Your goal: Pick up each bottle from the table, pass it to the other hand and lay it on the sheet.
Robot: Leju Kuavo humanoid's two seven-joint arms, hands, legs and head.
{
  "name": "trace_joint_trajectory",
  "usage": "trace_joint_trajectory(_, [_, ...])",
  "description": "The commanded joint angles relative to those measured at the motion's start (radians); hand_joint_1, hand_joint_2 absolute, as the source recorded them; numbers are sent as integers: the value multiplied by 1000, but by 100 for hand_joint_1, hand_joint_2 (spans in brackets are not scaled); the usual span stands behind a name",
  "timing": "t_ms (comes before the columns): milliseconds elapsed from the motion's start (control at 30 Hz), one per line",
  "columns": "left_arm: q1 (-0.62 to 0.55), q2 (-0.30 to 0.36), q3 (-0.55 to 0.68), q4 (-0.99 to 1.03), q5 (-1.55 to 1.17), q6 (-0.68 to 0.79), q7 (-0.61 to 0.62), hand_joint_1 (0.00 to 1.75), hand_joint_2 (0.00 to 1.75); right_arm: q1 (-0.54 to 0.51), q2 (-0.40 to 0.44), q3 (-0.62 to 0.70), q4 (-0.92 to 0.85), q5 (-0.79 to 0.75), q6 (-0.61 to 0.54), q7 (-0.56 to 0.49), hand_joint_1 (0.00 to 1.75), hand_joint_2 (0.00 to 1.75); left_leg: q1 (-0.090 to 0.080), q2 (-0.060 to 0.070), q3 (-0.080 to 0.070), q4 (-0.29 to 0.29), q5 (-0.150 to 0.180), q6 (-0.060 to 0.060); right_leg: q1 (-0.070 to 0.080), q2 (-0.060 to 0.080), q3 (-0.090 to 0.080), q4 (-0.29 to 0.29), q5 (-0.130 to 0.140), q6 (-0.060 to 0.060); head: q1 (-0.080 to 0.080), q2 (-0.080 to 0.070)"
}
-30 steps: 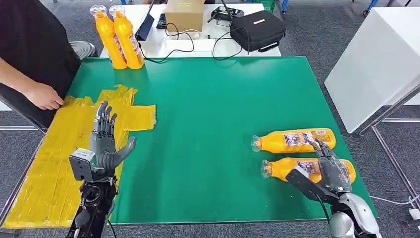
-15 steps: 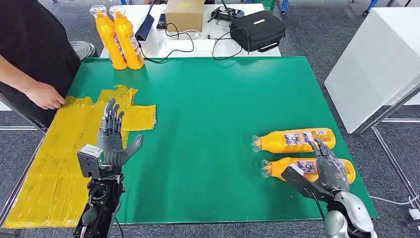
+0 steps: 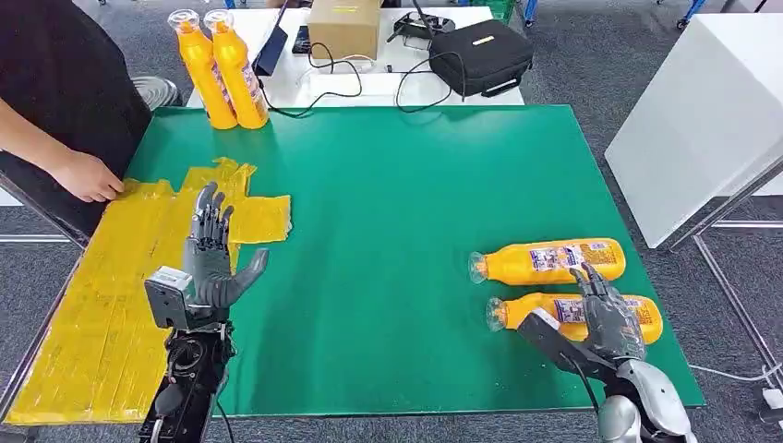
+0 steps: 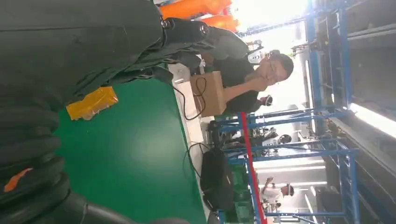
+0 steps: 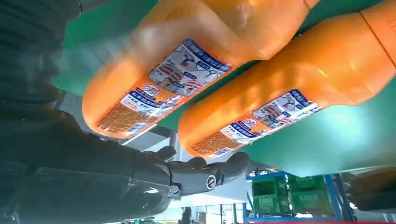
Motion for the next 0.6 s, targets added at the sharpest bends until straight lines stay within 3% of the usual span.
trace_joint_trajectory(33, [-77, -18, -11, 74, -7, -6, 22, 0, 175, 13, 24, -49, -23, 4, 27, 0, 0, 175, 0, -4, 3, 0, -1, 1, 1, -3, 5, 0, -2, -3, 0, 0])
trace_joint_trajectory(600, [-57, -29, -6, 31, -15, -7, 37, 0, 175, 20, 38, -42, -33, 16, 37, 3, 0, 175, 1, -2, 4, 0, -2, 1, 1, 0, 5, 0, -2, -4, 0, 0])
